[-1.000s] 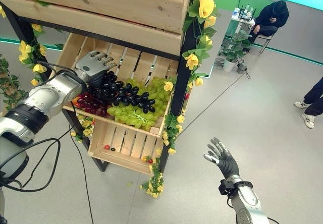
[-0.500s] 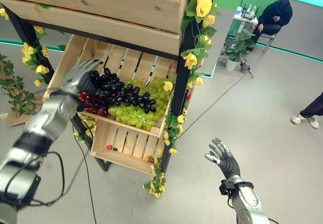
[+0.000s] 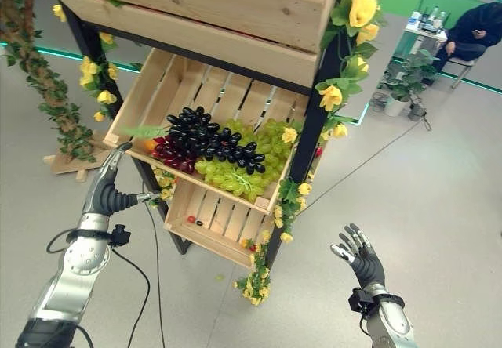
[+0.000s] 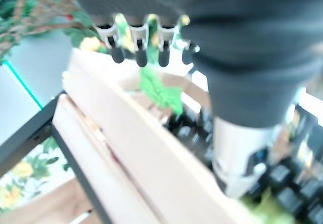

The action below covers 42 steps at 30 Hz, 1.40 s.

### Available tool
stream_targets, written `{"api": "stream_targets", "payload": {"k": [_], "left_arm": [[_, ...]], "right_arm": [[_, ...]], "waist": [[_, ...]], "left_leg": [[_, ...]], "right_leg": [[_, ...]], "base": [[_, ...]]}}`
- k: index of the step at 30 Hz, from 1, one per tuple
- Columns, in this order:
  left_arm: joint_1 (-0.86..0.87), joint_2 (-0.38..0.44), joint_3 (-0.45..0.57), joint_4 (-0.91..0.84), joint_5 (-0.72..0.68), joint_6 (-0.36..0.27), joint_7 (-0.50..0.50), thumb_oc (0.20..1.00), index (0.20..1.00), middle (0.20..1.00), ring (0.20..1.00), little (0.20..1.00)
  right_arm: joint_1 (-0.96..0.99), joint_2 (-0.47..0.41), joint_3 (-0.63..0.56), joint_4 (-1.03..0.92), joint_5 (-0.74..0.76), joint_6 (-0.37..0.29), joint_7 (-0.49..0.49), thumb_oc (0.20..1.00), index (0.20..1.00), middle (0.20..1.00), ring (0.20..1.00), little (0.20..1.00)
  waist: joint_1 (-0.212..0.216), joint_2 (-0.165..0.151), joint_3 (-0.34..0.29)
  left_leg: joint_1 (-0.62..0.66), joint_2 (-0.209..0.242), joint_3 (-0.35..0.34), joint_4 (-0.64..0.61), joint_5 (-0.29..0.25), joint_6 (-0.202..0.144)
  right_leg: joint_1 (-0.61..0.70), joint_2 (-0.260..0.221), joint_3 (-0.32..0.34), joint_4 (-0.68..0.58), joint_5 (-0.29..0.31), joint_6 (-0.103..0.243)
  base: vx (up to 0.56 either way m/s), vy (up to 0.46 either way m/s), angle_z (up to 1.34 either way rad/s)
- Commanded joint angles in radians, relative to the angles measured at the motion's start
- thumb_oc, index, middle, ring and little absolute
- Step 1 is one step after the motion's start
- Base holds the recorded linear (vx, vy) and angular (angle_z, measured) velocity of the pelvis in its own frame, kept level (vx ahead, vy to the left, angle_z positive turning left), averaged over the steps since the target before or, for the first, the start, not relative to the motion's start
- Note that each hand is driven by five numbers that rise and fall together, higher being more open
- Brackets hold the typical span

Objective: Pick up the fruits from the basket on one side to the basket on the other side

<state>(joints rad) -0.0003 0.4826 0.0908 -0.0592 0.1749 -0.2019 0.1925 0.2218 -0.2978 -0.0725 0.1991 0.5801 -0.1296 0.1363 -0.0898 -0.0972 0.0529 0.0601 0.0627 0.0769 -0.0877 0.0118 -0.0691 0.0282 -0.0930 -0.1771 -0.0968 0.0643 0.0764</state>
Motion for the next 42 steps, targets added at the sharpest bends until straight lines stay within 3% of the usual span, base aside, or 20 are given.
{"api": "stream_targets", "payload": {"k": [1,2,3,4,8,14,25,27,30,31,32,33,34,36,38,39,40,41,42], "left_arm": [[-0.007,-0.01,0.05,-0.023,-0.247,-0.098,-0.06,1.0,1.0,1.0,1.0,1.0],[0.047,-0.052,0.059,-0.048,-0.36,-0.118,-0.096,1.0,1.0,1.0,1.0,1.0],[0.05,-0.052,0.061,-0.051,-0.363,-0.117,-0.099,1.0,1.0,1.0,1.0,1.0],[0.118,-0.085,0.079,-0.082,-0.457,-0.126,-0.153,1.0,1.0,1.0,1.0,1.0],[0.196,-0.124,0.078,-0.099,-0.575,-0.12,-0.241,1.0,1.0,1.0,1.0,1.0],[0.229,-0.139,0.048,-0.098,-0.613,-0.115,-0.28,1.0,1.0,1.0,1.0,1.0],[0.225,-0.087,0.02,-0.102,-0.563,-0.118,-0.269,1.0,1.0,1.0,1.0,1.0],[0.212,-0.075,0.026,-0.109,-0.552,-0.13,-0.251,1.0,1.0,1.0,1.0,1.0],[0.184,-0.071,0.029,-0.105,-0.544,-0.141,-0.229,1.0,1.0,1.0,1.0,1.0],[0.177,-0.068,0.03,-0.097,-0.533,-0.145,-0.224,1.0,1.0,1.0,1.0,1.0],[0.181,-0.072,0.024,-0.089,-0.52,-0.148,-0.227,1.0,1.0,1.0,1.0,1.0],[0.189,-0.077,0.025,-0.093,-0.521,-0.151,-0.236,1.0,1.0,1.0,1.0,1.0],[0.189,-0.077,0.025,-0.093,-0.521,-0.151,-0.236,1.0,1.0,1.0,1.0,1.0],[0.206,-0.089,0.031,-0.101,-0.533,-0.154,-0.239,1.0,1.0,1.0,1.0,1.0],[0.217,-0.086,0.036,-0.116,-0.524,-0.155,-0.238,1.0,1.0,1.0,1.0,1.0],[0.223,-0.085,0.036,-0.126,-0.52,-0.153,-0.24,1.0,1.0,1.0,1.0,1.0],[0.223,-0.084,0.036,-0.126,-0.52,-0.153,-0.24,1.0,1.0,1.0,1.0,1.0],[0.217,-0.082,0.033,-0.13,-0.494,-0.157,-0.227,1.0,1.0,1.0,1.0,1.0],[0.214,-0.076,0.035,-0.129,-0.472,-0.16,-0.217,1.0,1.0,1.0,1.0,1.0]], "right_arm": [[-0.064,0.0,-0.067,-0.056,0.002,-0.076,-0.012,1.0,1.0,1.0,1.0,1.0],[-0.064,0.007,-0.074,-0.061,0.006,-0.085,-0.014,1.0,1.0,1.0,1.0,1.0],[-0.063,0.006,-0.073,-0.062,0.006,-0.085,-0.014,1.0,1.0,1.0,1.0,1.0],[-0.052,0.017,-0.094,-0.071,0.014,-0.091,-0.011,1.0,1.0,1.0,1.0,1.0],[-0.032,0.034,-0.12,-0.086,0.022,-0.1,0.001,1.0,1.0,1.0,1.0,1.0],[-0.033,0.045,-0.143,-0.085,0.024,-0.119,-0.018,1.0,1.0,1.0,1.0,1.0],[-0.045,0.012,-0.162,-0.12,0.019,-0.135,-0.045,1.0,1.0,1.0,1.0,1.0],[-0.047,0.0,-0.187,-0.157,0.032,-0.155,-0.057,1.0,1.0,1.0,1.0,1.0],[-0.068,-0.013,-0.203,-0.176,0.018,-0.167,-0.08,1.0,1.0,1.0,1.0,1.0],[-0.081,-0.023,-0.2,-0.166,0.012,-0.167,-0.089,1.0,1.0,1.0,1.0,1.0],[-0.089,-0.029,-0.191,-0.154,0.009,-0.168,-0.089,1.0,1.0,1.0,1.0,1.0],[-0.088,-0.03,-0.19,-0.151,0.008,-0.165,-0.085,1.0,1.0,1.0,1.0,1.0],[-0.088,-0.03,-0.19,-0.151,0.008,-0.165,-0.085,1.0,1.0,1.0,1.0,1.0],[-0.088,-0.026,-0.169,-0.138,0.02,-0.161,-0.082,1.0,1.0,1.0,1.0,1.0],[-0.079,-0.026,-0.182,-0.133,0.018,-0.155,-0.086,1.0,1.0,1.0,1.0,1.0],[-0.068,-0.017,-0.203,-0.134,0.021,-0.156,-0.091,1.0,1.0,1.0,1.0,1.0],[-0.068,-0.017,-0.204,-0.134,0.021,-0.156,-0.091,1.0,1.0,1.0,1.0,1.0],[-0.066,-0.015,-0.215,-0.134,0.004,-0.156,-0.098,1.0,1.0,1.0,1.0,1.0],[-0.074,-0.014,-0.209,-0.13,-0.019,-0.151,-0.101,1.0,1.0,1.0,1.0,1.0]], "waist": [[0.003,-0.004,-0.003],[0.014,-0.003,0.001],[0.014,-0.002,0.0],[0.023,-0.002,0.003],[0.037,0.001,0.006],[0.052,0.015,0.02],[0.061,0.038,0.068],[0.072,0.063,0.114],[0.069,0.076,0.117],[0.068,0.071,0.114],[0.054,0.061,0.1],[0.047,0.058,0.094],[0.045,0.058,0.093],[0.034,0.056,0.094],[0.016,0.063,0.094],[0.002,0.064,0.092],[0.004,0.064,0.092],[-0.01,0.054,0.094],[-0.013,0.046,0.107]], "left_leg": [[-0.023,0.019,0.005,0.059,-0.057,-0.002],[-0.028,0.016,-0.001,0.062,-0.056,0.001],[-0.028,0.016,-0.001,0.063,-0.056,0.001],[-0.032,0.015,-0.008,0.066,-0.055,0.001],[-0.042,0.015,-0.031,0.065,-0.046,-0.004],[-0.072,0.025,-0.078,0.075,-0.026,-0.024],[-0.122,0.052,-0.152,0.124,0.002,-0.047],[-0.193,0.061,-0.187,0.076,0.104,-0.094],[-0.224,0.059,-0.223,0.025,0.138,-0.111],[-0.215,0.052,-0.242,0.056,0.096,-0.098],[-0.179,0.048,-0.248,0.162,0.027,-0.083],[-0.164,0.039,-0.269,0.223,-0.01,-0.076],[-0.167,0.038,-0.27,0.225,-0.01,-0.075],[-0.057,-0.004,-0.37,0.331,-0.109,-0.053],[-0.021,-0.005,-0.358,0.293,-0.162,-0.035],[0.0,0.001,-0.32,0.265,-0.196,-0.028],[0.002,0.001,-0.319,0.264,-0.196,-0.028],[0.005,-0.031,-0.279,0.262,-0.265,0.001],[-0.002,-0.062,-0.258,0.279,-0.29,0.017]], "right_leg": [[0.058,-0.051,-0.036,0.013,-0.092,0.083],[0.059,-0.052,-0.04,0.015,-0.094,0.081],[0.059,-0.052,-0.041,0.015,-0.094,0.081],[0.063,-0.052,-0.047,0.017,-0.098,0.078],[0.071,-0.048,-0.067,0.023,-0.11,0.068],[0.075,-0.036,-0.111,0.027,-0.129,0.052],[0.045,0.014,-0.106,0.076,-0.179,0.002],[-0.011,0.029,-0.143,0.069,-0.18,-0.006],[-0.085,0.018,-0.173,0.075,-0.164,-0.002],[-0.113,0.008,-0.172,0.079,-0.151,0.0],[-0.141,-0.01,-0.175,0.071,-0.123,0.005],[-0.149,-0.023,-0.172,0.066,-0.106,0.006],[-0.15,-0.024,-0.173,0.066,-0.105,0.006],[-0.175,-0.048,-0.128,0.07,-0.051,0.02],[-0.186,-0.064,-0.111,0.087,-0.035,0.035],[-0.193,-0.084,-0.107,0.101,-0.025,0.047],[-0.193,-0.083,-0.106,0.102,-0.025,0.047],[-0.214,-0.116,-0.091,0.109,0.012,0.072],[-0.234,-0.136,-0.073,0.107,0.044,0.092]], "base": [[-0.03,-0.007,0.08],[0.0,0.0,0.0],[-0.02,-0.021,0.08],[-0.01,-0.028,0.13],[-0.02,-0.042,0.16],[-0.03,-0.078,0.33],[-0.06,-0.112,0.18],[-0.31,-0.082,0.27],[-0.31,0.014,0.51],[-0.26,0.011,0.21],[-0.32,0.045,0.13],[-0.22,0.052,0.17],[-0.11,0.085,0.07],[-0.17,0.26,-0.15],[-0.15,0.318,-0.29],[-0.08,0.211,0.01],[-0.19,0.318,0.18],[-0.25,0.304,0.05],[-0.25,0.317,-0.19]]}}
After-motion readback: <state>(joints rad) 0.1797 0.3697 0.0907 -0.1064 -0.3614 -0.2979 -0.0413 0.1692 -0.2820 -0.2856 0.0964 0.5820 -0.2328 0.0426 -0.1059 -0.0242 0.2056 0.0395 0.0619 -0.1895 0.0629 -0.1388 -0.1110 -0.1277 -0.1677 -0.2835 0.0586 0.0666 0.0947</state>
